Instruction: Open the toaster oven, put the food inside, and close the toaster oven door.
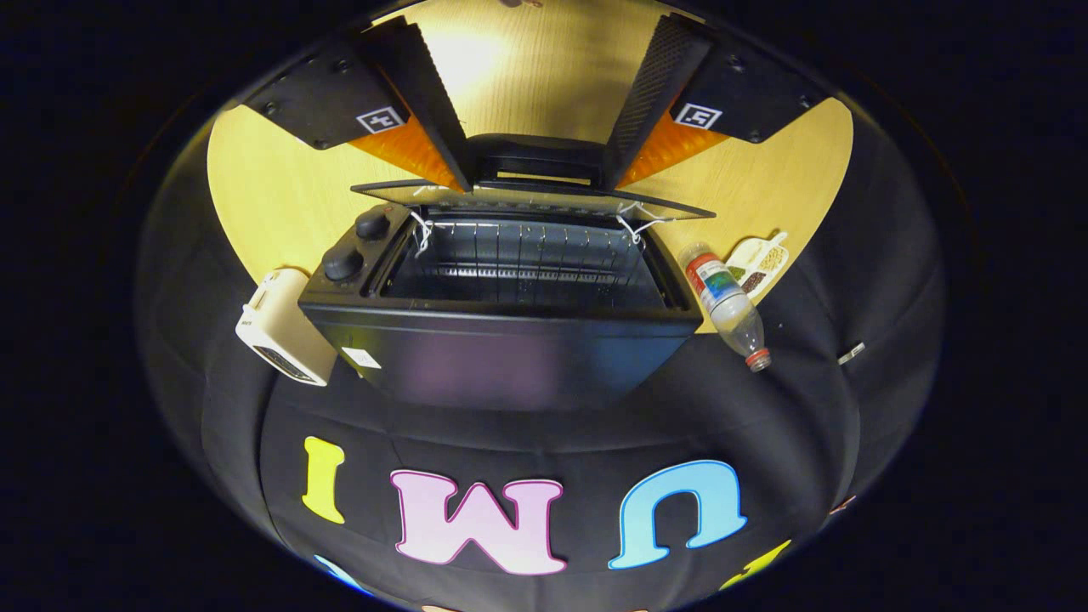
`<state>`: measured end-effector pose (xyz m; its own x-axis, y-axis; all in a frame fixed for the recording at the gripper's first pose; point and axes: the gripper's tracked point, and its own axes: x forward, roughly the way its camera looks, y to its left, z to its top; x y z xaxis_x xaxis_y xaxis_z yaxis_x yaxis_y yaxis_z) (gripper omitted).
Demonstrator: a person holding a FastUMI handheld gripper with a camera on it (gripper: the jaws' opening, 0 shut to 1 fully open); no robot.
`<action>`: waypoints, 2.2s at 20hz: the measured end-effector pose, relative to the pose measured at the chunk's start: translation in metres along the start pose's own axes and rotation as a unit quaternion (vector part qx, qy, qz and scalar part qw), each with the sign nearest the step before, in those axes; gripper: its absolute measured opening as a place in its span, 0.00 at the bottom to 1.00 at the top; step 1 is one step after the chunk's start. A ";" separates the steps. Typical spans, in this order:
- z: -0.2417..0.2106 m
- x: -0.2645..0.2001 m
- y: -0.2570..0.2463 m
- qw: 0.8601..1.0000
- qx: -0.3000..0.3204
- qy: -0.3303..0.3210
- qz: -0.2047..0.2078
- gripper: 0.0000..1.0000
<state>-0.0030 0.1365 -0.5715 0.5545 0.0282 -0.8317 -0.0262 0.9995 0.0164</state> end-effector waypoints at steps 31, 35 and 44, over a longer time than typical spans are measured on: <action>-0.138 -0.035 -0.302 0.978 0.044 0.203 -0.002 0.60; -0.149 -0.021 -0.298 0.973 0.048 0.226 0.012 0.45; -0.161 -0.011 -0.296 0.959 0.024 0.282 0.025 0.44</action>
<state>-0.1351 -0.1617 -0.6570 0.0148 0.0787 -0.9968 0.0046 0.9969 0.0788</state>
